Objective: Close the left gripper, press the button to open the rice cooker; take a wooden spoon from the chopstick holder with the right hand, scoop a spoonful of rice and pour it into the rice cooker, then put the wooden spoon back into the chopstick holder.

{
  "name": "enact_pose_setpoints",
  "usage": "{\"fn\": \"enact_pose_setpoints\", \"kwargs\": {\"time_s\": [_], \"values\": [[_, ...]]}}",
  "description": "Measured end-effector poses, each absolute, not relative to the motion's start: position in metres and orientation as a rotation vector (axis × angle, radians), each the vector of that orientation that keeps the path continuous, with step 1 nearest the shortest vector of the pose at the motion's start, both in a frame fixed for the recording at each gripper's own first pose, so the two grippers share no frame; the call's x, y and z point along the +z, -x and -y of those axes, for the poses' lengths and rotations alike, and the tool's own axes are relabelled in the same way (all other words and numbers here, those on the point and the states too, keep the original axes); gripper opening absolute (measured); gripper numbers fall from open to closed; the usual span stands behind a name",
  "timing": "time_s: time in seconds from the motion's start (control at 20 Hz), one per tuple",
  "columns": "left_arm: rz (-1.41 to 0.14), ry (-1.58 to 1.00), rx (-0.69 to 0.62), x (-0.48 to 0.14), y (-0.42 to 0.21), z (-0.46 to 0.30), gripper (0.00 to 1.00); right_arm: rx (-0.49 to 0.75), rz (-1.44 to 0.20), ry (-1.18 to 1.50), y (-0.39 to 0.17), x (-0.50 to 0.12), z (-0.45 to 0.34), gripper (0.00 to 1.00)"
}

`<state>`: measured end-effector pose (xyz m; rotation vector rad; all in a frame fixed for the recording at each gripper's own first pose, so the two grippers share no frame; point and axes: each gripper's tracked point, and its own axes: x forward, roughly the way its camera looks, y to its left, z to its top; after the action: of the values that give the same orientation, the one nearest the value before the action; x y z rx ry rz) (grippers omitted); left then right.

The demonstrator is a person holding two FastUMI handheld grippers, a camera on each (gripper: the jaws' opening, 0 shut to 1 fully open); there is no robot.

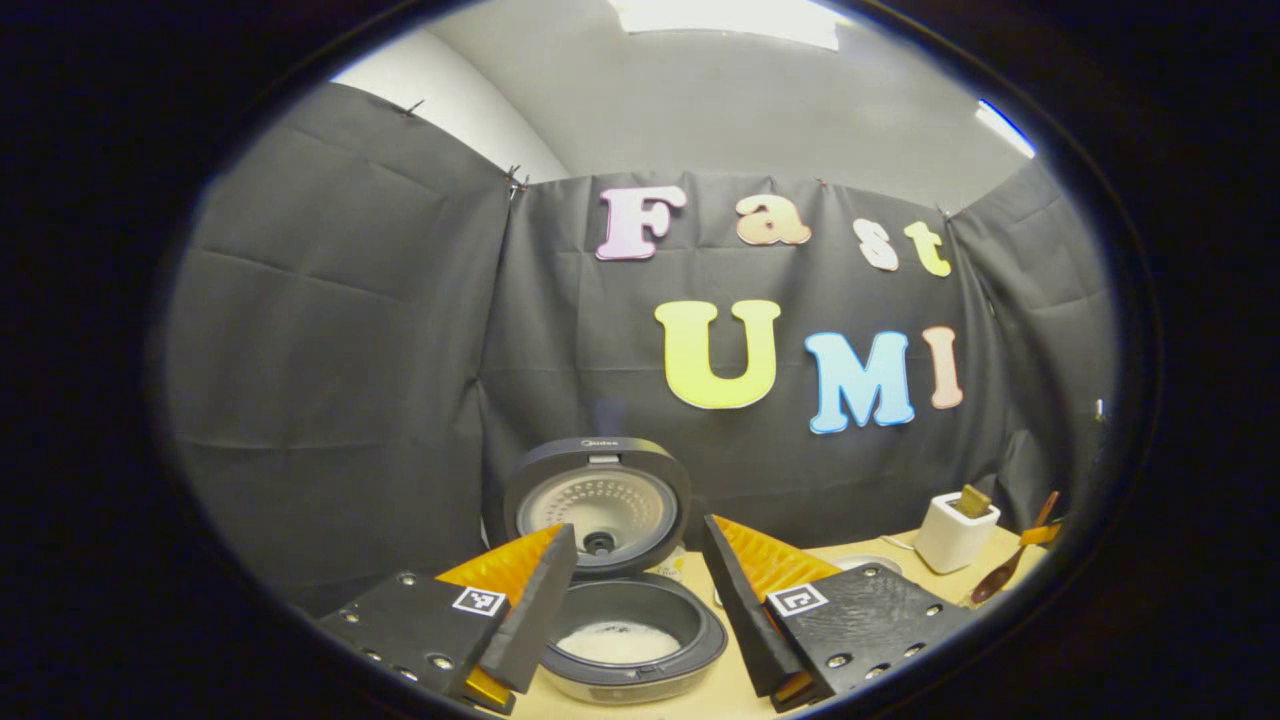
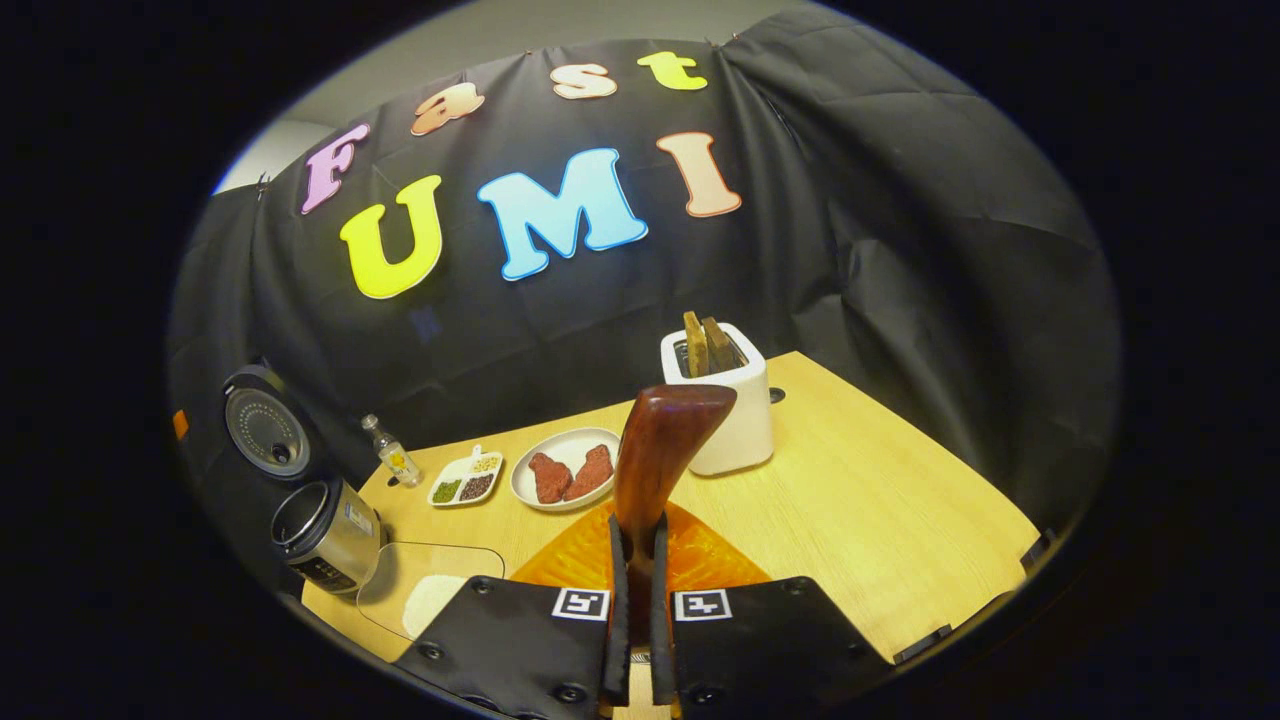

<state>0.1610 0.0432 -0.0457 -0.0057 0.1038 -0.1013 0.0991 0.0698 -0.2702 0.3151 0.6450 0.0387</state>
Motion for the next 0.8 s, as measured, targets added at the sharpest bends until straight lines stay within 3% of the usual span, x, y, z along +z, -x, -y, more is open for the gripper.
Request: {"fn": "enact_pose_setpoints", "kwargs": {"time_s": [0.45, 0.65, 0.7, 0.75, 0.8], "values": [[-0.108, -0.001, -0.037, -0.042, -0.134, -0.077, 0.77, -0.002, -0.702, -0.374, -0.079, -0.308, -0.066, 0.11], [-0.108, -0.005, -0.019, -0.041, -0.126, -0.087, 0.77, 0.02, -0.728, -0.38, -0.067, -0.314, -0.075, 0.17], [-0.108, -0.003, -0.017, -0.04, -0.125, -0.087, 0.77, 0.028, -0.714, -0.391, -0.066, -0.308, -0.077, 0.23], [-0.107, 0.002, -0.016, -0.039, -0.123, -0.087, 0.77, 0.03, -0.699, -0.392, -0.066, -0.303, -0.076, 0.22], [-0.105, 0.008, -0.017, -0.038, -0.122, -0.085, 0.77, 0.035, -0.683, -0.387, -0.066, -0.296, -0.074, 0.48]]}}
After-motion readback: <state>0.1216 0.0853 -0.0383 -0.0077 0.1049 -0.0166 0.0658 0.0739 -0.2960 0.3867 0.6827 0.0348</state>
